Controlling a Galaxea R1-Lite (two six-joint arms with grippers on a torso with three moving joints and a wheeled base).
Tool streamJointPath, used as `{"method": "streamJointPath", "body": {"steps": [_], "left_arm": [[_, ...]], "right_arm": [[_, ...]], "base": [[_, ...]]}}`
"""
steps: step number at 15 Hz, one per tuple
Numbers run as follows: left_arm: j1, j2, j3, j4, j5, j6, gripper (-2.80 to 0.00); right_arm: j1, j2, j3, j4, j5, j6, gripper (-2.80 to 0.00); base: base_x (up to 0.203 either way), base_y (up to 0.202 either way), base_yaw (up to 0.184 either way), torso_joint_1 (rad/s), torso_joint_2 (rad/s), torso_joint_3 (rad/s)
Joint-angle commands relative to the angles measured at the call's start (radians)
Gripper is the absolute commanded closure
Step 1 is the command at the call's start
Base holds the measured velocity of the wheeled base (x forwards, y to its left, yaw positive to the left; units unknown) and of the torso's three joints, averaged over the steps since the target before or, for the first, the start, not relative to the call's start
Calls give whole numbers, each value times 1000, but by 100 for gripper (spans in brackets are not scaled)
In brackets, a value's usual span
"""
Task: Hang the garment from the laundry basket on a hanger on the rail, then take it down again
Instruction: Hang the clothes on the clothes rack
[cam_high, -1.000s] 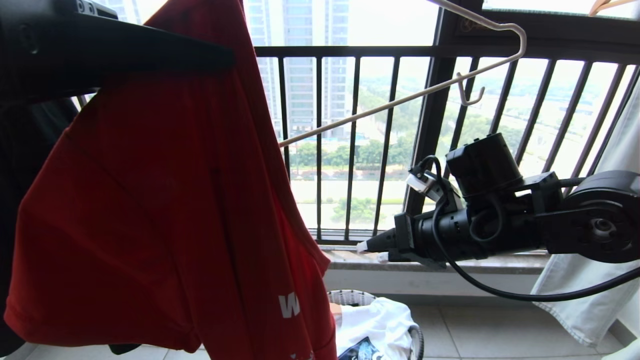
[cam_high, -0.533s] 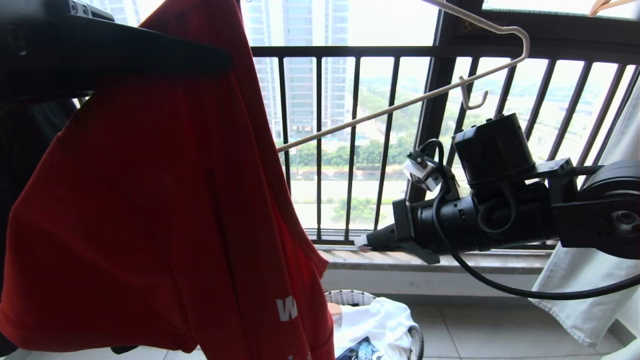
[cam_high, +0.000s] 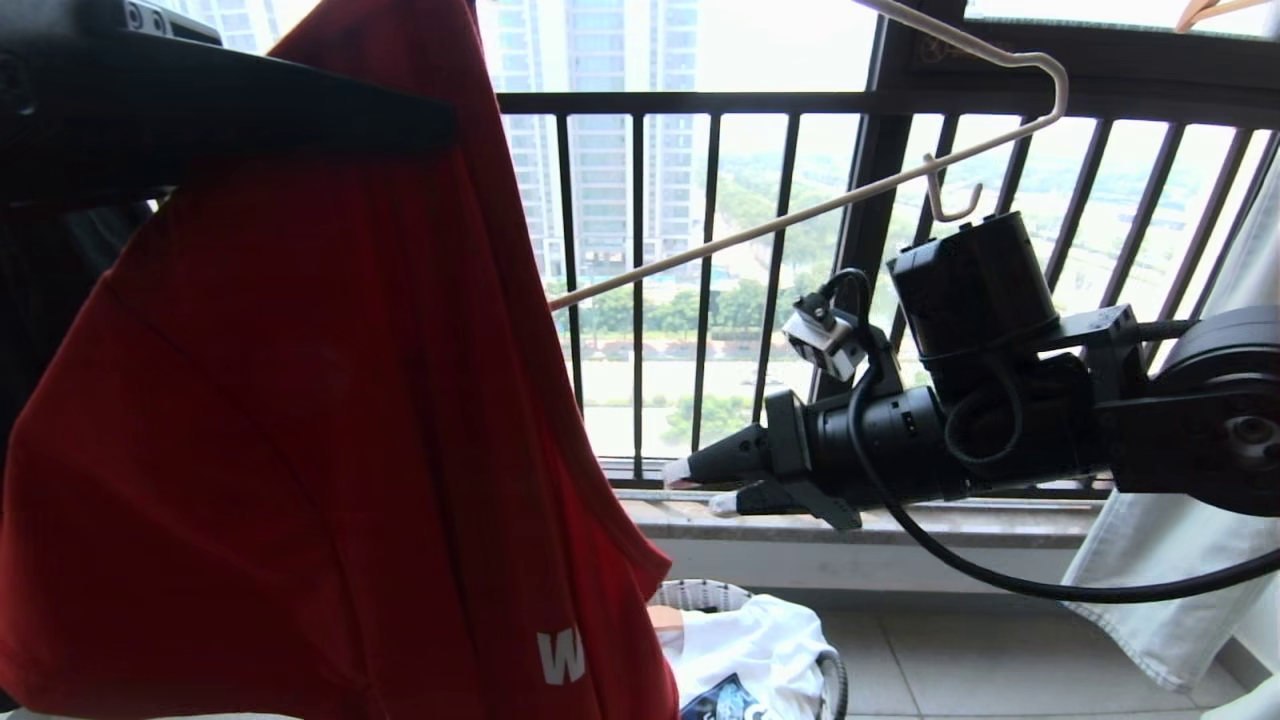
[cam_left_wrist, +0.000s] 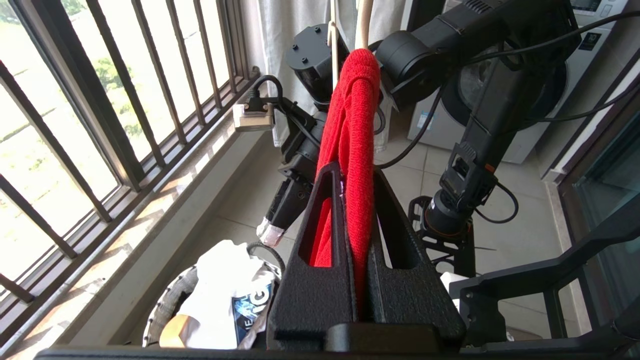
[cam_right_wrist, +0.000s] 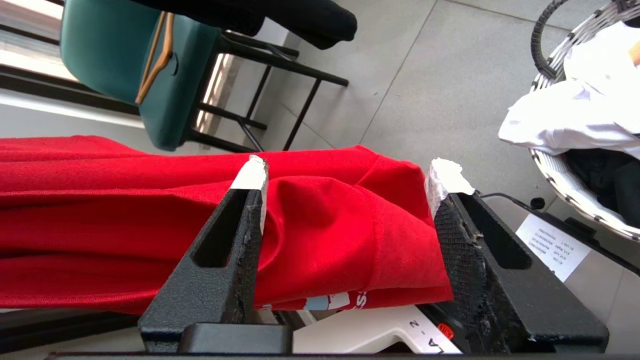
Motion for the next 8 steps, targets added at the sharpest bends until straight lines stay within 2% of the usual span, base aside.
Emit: {"method": "streamJointPath", "body": {"steps": [1, 4, 8], "left_arm": [[0, 5, 0, 2, -5, 1, 0], [0, 5, 0, 2, -5, 1, 0], [0, 7, -3, 0, -5, 1, 0]], "right_arm": [[47, -38, 25, 2, 3, 5, -280], [90, -109, 31, 33, 3, 5, -280], [187, -130, 31, 77, -4, -1, -280]], "base": [[0, 0, 0, 0, 0, 0], [0, 0, 0, 0, 0, 0], [0, 0, 0, 0, 0, 0]]}}
